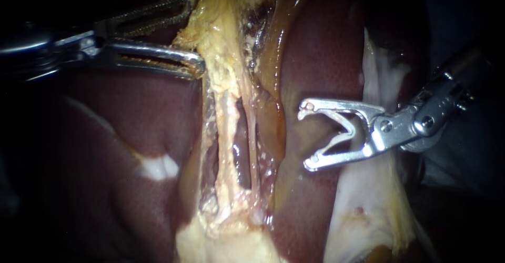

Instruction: Grabbing gallbladder

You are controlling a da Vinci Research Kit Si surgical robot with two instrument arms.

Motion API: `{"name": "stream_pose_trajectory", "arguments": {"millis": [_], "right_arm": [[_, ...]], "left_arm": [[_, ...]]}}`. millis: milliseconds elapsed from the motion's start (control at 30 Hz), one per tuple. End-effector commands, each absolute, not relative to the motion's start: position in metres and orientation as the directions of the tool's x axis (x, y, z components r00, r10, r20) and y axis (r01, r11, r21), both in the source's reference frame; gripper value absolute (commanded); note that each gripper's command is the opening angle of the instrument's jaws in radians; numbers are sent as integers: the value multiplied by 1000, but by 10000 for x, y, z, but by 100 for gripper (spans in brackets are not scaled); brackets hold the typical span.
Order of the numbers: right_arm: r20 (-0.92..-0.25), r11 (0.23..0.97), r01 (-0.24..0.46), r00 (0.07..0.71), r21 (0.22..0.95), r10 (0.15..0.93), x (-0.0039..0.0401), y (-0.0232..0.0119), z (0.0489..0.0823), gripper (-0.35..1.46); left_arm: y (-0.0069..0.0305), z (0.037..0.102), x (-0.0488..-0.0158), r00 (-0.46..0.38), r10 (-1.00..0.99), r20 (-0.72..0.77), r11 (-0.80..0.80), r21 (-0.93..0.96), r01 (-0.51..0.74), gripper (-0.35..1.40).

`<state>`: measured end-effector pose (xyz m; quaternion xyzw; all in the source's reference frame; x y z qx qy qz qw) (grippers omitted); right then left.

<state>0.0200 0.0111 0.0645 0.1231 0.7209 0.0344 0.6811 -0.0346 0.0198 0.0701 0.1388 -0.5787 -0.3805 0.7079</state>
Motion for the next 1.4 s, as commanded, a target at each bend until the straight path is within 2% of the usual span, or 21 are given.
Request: {"name": "stream_pose_trajectory", "arguments": {"millis": [33, 433, 600, 733, 800, 900, 1400], "right_arm": [[-974, 967, 131, -42, 217, 224, 200, 111, 645, 59], [-974, 967, 131, -42, 217, 224, 200, 110, 645, 59], [-974, 967, 131, -42, 217, 224, 200, 110, 645, 59], [-974, 967, 131, -42, 217, 224, 200, 110, 645, 59], [-974, 967, 131, -42, 217, 224, 200, 110, 645, 59], [-974, 967, 131, -42, 217, 224, 200, 110, 645, 59], [-974, 967, 131, -42, 217, 224, 200, 110, 645, 59]], "left_arm": [[200, 703, -346, 39, -701, 712, 669, 639, 379, 81], [204, 714, -351, 27, -728, 685, 640, 665, 386, 67], [206, 718, -349, 28, -745, 666, 622, 679, 389, 51], [206, 718, -345, 34, -755, 655, 614, 686, 391, 30], [205, 718, -342, 38, -763, 645, 605, 693, 393, 12], [204, 717, -337, 53, -786, 616, 582, 708, 400, -35], [199, 710, -333, 91, -819, 567, 551, 732, 401, -35]]}}
